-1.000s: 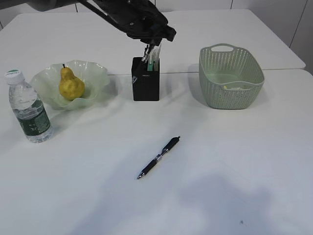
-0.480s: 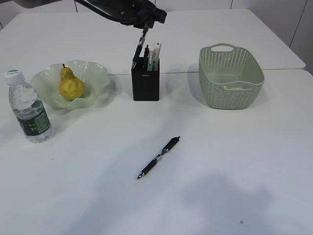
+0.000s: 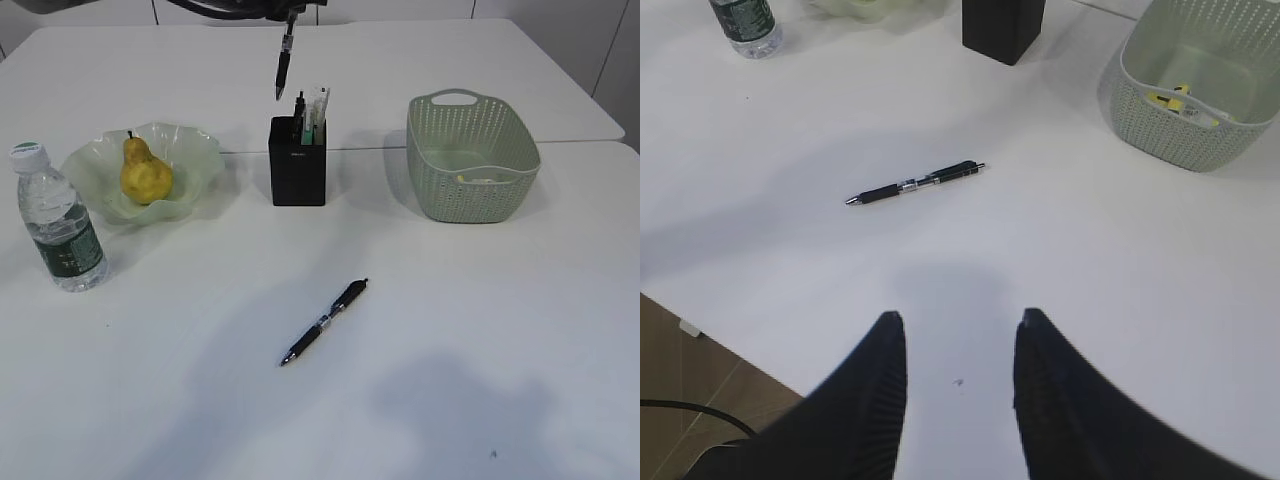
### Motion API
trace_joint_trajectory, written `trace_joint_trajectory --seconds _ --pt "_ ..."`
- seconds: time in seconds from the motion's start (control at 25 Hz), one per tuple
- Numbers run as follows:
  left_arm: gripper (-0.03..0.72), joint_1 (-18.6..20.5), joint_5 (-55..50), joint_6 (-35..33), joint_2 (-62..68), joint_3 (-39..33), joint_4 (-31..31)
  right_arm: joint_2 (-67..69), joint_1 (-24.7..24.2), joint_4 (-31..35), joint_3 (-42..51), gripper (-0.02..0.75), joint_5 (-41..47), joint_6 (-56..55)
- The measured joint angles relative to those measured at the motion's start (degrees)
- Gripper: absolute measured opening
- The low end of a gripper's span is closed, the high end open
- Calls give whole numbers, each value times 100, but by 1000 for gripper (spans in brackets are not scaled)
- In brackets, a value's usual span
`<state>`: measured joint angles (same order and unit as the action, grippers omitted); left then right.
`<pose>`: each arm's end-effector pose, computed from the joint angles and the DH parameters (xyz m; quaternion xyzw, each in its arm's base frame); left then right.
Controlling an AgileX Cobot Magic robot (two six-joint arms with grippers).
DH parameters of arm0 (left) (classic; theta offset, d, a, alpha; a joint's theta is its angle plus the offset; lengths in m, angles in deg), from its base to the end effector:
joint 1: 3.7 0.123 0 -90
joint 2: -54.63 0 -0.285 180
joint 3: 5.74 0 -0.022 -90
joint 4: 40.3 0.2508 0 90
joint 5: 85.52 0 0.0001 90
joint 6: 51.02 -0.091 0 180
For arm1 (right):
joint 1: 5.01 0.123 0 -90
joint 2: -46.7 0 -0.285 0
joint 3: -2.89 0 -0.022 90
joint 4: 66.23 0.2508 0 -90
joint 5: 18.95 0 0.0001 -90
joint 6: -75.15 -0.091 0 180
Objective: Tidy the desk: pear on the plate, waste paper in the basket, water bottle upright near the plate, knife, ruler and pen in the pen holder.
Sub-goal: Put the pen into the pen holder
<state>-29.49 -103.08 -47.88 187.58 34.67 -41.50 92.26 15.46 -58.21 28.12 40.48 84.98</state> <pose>0.4780 -0.2316 0.3111 0.1547 0.8049 -0.1511 0.5526 0.0891 0.0449 0.3717 -0.2298 0.8753 0.1082 0.4116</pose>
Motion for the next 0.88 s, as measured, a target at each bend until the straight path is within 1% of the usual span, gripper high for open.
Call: trace_joint_trajectory --seconds 0.44,0.88 --pt "85 0 707 -9 396 0 0 0 0 0 0 300 -16 0" --pt "85 9 986 -9 656 0 22 0 0 4 0 300 -28 0"
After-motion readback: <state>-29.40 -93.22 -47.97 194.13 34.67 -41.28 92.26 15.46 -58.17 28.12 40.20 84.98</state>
